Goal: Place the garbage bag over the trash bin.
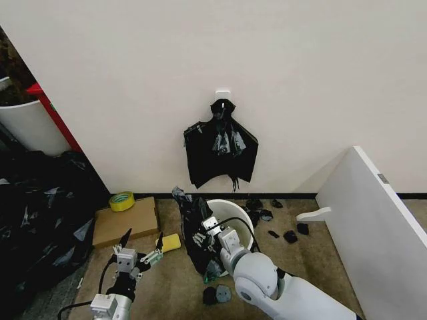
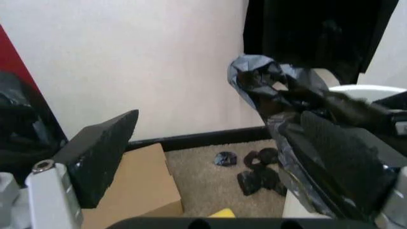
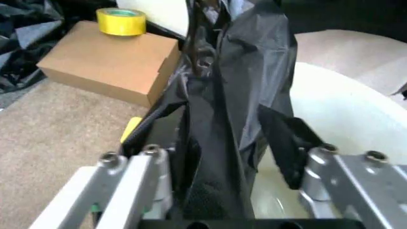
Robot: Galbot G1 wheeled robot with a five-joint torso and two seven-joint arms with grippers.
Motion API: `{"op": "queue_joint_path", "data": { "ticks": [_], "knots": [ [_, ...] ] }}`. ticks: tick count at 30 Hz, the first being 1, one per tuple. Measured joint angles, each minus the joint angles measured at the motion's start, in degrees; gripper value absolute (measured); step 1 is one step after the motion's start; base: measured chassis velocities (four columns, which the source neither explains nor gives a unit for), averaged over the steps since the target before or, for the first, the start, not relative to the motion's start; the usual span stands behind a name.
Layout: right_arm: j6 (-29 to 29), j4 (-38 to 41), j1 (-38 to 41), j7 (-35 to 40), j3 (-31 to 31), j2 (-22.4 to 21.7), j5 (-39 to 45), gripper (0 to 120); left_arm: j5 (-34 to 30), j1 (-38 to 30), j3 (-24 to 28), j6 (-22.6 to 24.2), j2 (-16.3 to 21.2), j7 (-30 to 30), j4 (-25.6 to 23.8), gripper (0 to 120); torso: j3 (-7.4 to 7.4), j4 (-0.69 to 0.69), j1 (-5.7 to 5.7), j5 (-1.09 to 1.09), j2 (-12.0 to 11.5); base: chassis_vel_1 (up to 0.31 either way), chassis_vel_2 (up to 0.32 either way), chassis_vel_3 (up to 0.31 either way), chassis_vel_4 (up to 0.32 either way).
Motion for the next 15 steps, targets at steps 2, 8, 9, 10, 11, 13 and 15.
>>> {"op": "queue_joint_path", "data": {
  "ticks": [2,8,9,10,11,13,15],
  "knots": [
    [-0.32,-0.1,0.21,0.55,0.02,-0.18,0.64,31,0.05,-0.33,0.38,0.84,0.33,-0.3,0.05,100,0.0,0.01,0.0,0.0,0.0,0.0,0.0,0.0,0.0],
    [-0.58,0.34,-0.17,1.78,1.13,-1.14,2.6,10,-0.23,-2.08,1.63,3.33,1.7,-1.03,0.37,100,0.0,0.0,0.0,0.0,0.0,0.0,0.0,0.0,0.0],
    [-0.58,0.52,-0.27,1.96,1.44,-1.26,2.93,7,-0.36,-2.54,1.94,3.65,2.01,-0.88,0.42,100,0.0,0.0,0.0,0.0,0.0,0.0,0.0,0.0,0.0],
    [-0.58,0.74,-0.36,2.15,1.77,-1.42,3.33,2,-0.8,-3.15,2.45,4.02,2.37,-0.56,0.45,100,0.0,0.0,0.0,0.0,0.0,0.0,0.0,0.0,0.0],
    [-0.58,0.93,-0.42,2.28,2.03,-1.58,3.69,0,-1.58,-3.74,3.05,4.23,2.72,-0.18,0.46,100,0.0,0.0,0.0,0.0,0.0,0.0,0.0,0.0,0.0],
    [-0.56,1.13,-0.47,2.3,2.23,-1.8,3.89,0,-2.84,-4.48,3.91,4.39,3.18,0.3,0.48,100,0.0,0.0,0.0,0.01,0.0,0.0,0.0,0.0,0.0],
    [-0.52,1.38,-0.57,2.32,2.41,-2.14,4.02,0,-4.94,-5.73,5.58,4.84,3.86,0.8,0.48,100,0.0,0.0,0.0,0.0,0.0,0.0,0.0,0.0,0.0]
  ]
}}
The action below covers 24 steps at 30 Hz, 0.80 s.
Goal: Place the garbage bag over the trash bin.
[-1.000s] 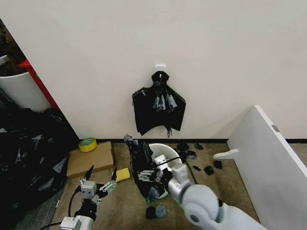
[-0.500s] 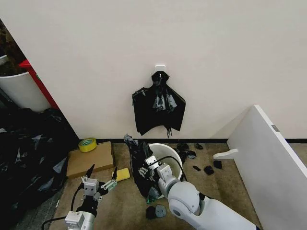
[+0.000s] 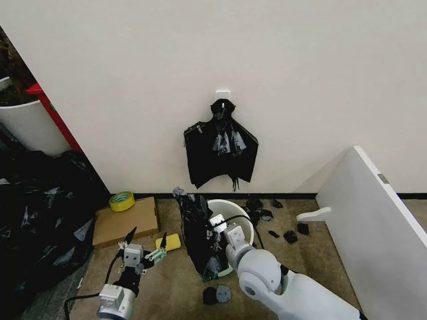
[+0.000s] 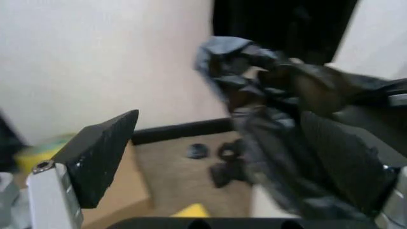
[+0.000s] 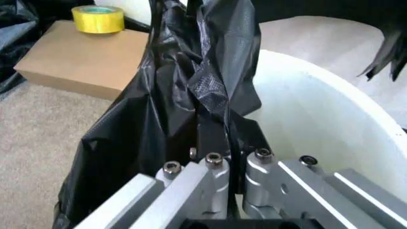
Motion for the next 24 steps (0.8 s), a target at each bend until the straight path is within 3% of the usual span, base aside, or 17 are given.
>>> {"op": "queue_joint_path", "data": {
  "ticks": [2,10,18,21,24],
  "knots": [
    [0.1,0.32,-0.17,0.0,0.11,-0.5,0.12,0,-3.2,-2.74,3.81,1.53,0.83,-0.01,0.43,100,0.0,0.0,0.0,0.01,0.0,0.0,0.0,0.0,0.0],
    [0.17,0.72,-0.28,-0.01,0.37,-1.09,0.44,0,-6.41,-11.83,13.07,5.97,0.11,-3.51,4.01,100,0.0,-0.01,0.0,0.0,0.0,0.0,0.0,0.0,0.0],
    [0.15,1.02,-0.38,0.26,0.67,-1.4,0.76,0,-9.22,-17.74,17.89,11.2,-0.84,-8.38,6.27,99,0.0,0.0,0.0,0.0,0.0,0.0,0.0,0.0,0.0],
    [0.13,1.07,-0.46,0.43,0.91,-1.51,0.92,0,-11.5,-20.52,19.34,16.73,-2.16,-12.27,6.35,98,0.0,0.0,0.0,0.0,0.0,0.0,0.0,0.0,0.0],
    [0.13,1.07,-0.52,0.46,1.01,-1.55,0.95,0,-12.17,-21.67,19.93,19.28,-2.78,-14.36,6.35,97,0.0,0.0,0.0,0.0,0.0,0.0,0.0,0.0,0.0]
  ]
}}
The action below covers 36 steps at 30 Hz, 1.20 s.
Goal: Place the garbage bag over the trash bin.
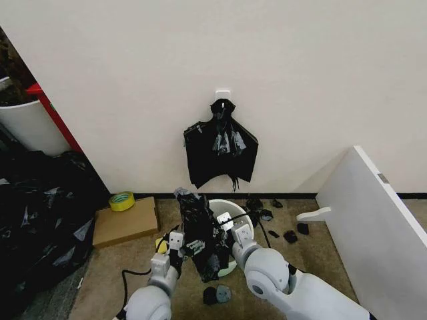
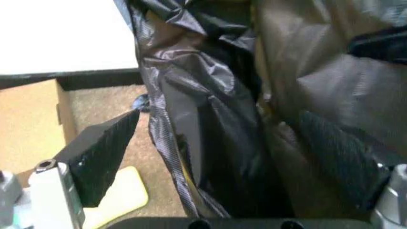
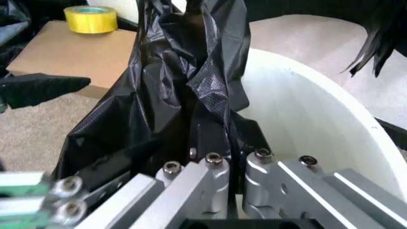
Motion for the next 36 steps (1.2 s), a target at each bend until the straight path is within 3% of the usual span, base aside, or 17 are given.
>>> {"op": "queue_joint_path", "data": {
  "ticks": [10,15,26,32,36],
  "knots": [
    [0.0,-0.01,-0.19,0.2,0.42,-0.05,0.18,0,-10.53,-6.73,3.26,11.26,-2.43,-10.49,0.94,93,0.0,0.0,0.0,0.0,0.0,0.0,0.0,0.0,0.0],
    [0.0,-0.01,-0.22,0.29,0.58,-0.2,0.3,0,-17.61,-9.63,3.91,13.83,-2.93,-14.09,0.98,90,0.0,0.0,0.0,0.0,0.0,0.0,0.0,0.0,0.0],
    [0.19,-0.16,0.02,0.33,0.89,-0.57,0.87,0,-29.0,-14.89,4.76,20.31,-3.21,-21.74,3.61,49,0.0,0.0,0.0,-0.01,0.0,0.0,0.0,0.0,0.0],
    [0.45,-0.19,-0.04,0.33,1.3,-0.75,1.05,0,-30.55,-15.5,4.75,20.46,-2.99,-22.73,4.1,30,0.0,0.0,0.0,0.0,0.0,0.0,0.0,0.0,0.0],
    [0.6,-0.2,-0.31,0.32,1.52,-0.8,1.13,0,-31.41,-15.81,4.51,19.77,-3.16,-23.16,4.39,11,0.0,0.0,0.0,0.0,0.0,0.0,0.0,0.0,0.0]
  ]
}}
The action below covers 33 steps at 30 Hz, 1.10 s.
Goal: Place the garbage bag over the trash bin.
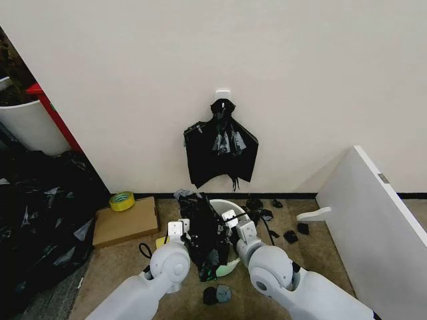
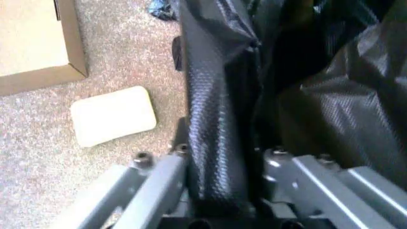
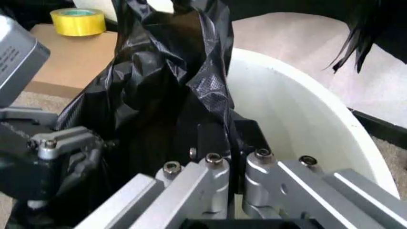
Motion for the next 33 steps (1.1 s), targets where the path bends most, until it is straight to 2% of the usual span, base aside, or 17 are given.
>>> {"op": "queue_joint_path", "data": {
  "ticks": [5,9,18,21,24,28,33],
  "knots": [
    [0.03,0.61,-0.55,0.14,0.45,-0.29,0.47,0,-0.21,0.62,-0.87,-0.99,-0.18,0.13,-0.35,1,0.0,-0.02,0.0,-0.02,0.0,0.0,0.0,0.0,0.0],
    [-1.15,4.63,-1.15,3.65,1.36,-0.71,6.11,0,-0.18,2.95,-3.11,-2.27,0.56,0.41,-1.75,1,0.0,0.0,0.0,-0.01,0.0,0.0,0.0,0.0,0.0],
    [-1.08,7.37,-1.28,5.75,3.8,-3.07,9.17,0,-0.19,6.31,-6.95,-6.02,2.13,1.67,-4.63,1,0.0,0.0,0.0,0.0,0.0,0.0,0.0,0.0,0.0],
    [-1.08,8.32,-0.97,6.69,4.93,-4.73,11.14,0,0.23,9.63,-9.85,-8.12,3.31,3.01,-6.51,1,0.0,-0.02,-0.01,-0.01,0.0,0.0,0.0,0.0,0.0],
    [-1.07,8.69,-0.83,6.64,5.59,-6.7,11.48,0,0.79,12.55,-12.19,-10.1,4.05,3.76,-7.94,1,0.0,0.04,-0.01,0.01,0.0,0.0,0.0,0.0,0.0],
    [-0.79,8.78,-1.63,6.56,6.32,-9.3,11.4,0,1.07,14.3,-13.17,-11.46,4.37,4.44,-9.38,1,0.0,-0.04,0.0,0.0,0.0,0.0,0.0,0.0,0.0],
    [-0.67,8.92,-1.99,5.97,6.33,-11.83,11.01,0,1.59,17.44,-13.73,-12.13,4.87,4.92,-11.5,1,0.0,0.0,-0.01,0.0,0.0,0.0,0.0,0.0,0.0]
  ]
}}
